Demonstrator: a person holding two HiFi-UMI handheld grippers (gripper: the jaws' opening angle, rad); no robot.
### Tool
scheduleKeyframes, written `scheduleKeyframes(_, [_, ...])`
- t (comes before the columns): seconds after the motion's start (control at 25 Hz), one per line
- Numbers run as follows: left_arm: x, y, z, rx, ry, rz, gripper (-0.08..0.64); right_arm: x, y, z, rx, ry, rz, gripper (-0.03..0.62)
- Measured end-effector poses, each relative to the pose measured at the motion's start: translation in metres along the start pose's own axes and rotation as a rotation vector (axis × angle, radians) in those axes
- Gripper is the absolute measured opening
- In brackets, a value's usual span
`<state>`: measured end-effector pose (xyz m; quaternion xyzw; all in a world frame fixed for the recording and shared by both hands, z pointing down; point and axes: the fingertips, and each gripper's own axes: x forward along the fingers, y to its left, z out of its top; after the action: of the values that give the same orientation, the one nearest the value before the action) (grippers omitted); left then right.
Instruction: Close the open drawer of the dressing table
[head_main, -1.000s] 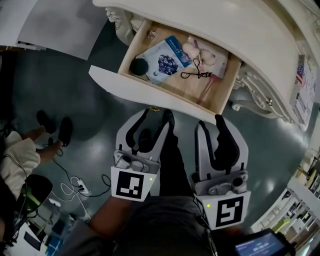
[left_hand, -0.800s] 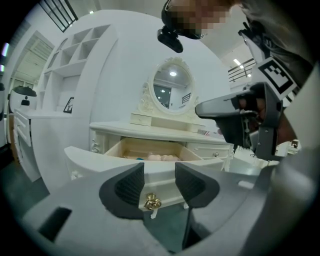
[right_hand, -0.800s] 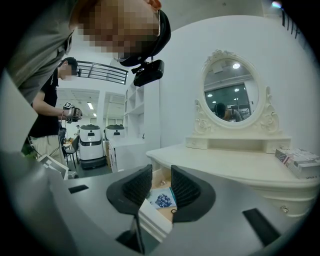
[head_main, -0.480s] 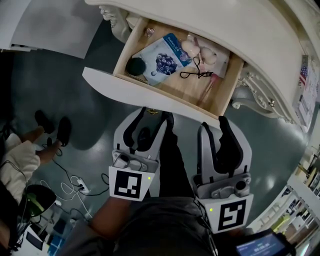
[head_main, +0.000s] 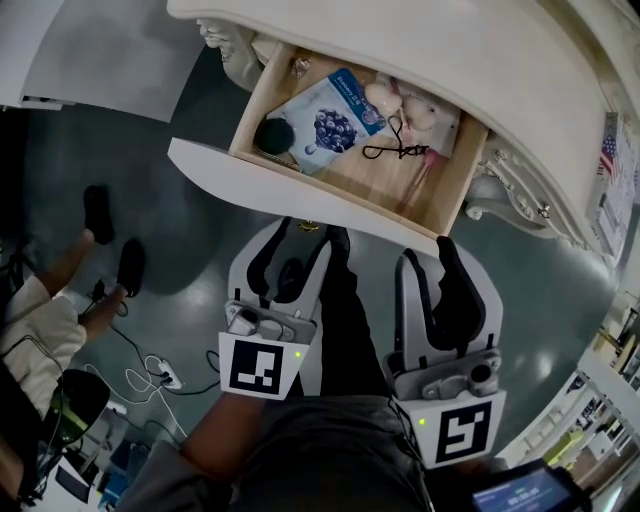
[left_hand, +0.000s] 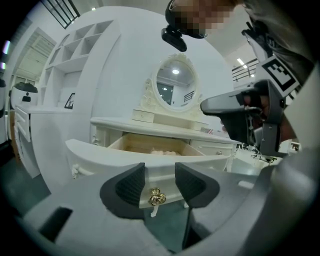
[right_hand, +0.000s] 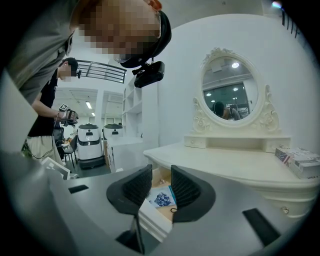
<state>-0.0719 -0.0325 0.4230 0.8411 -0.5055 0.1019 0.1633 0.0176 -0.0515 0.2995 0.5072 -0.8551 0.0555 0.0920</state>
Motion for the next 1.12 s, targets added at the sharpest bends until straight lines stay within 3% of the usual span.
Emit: scheduleKeyframes(1.12, [0.029, 0.002, 0.005, 0.09, 0.017, -0.001, 0.199, -0.011, -0.023, -0.009, -0.019, 0.025, -0.012, 0.101])
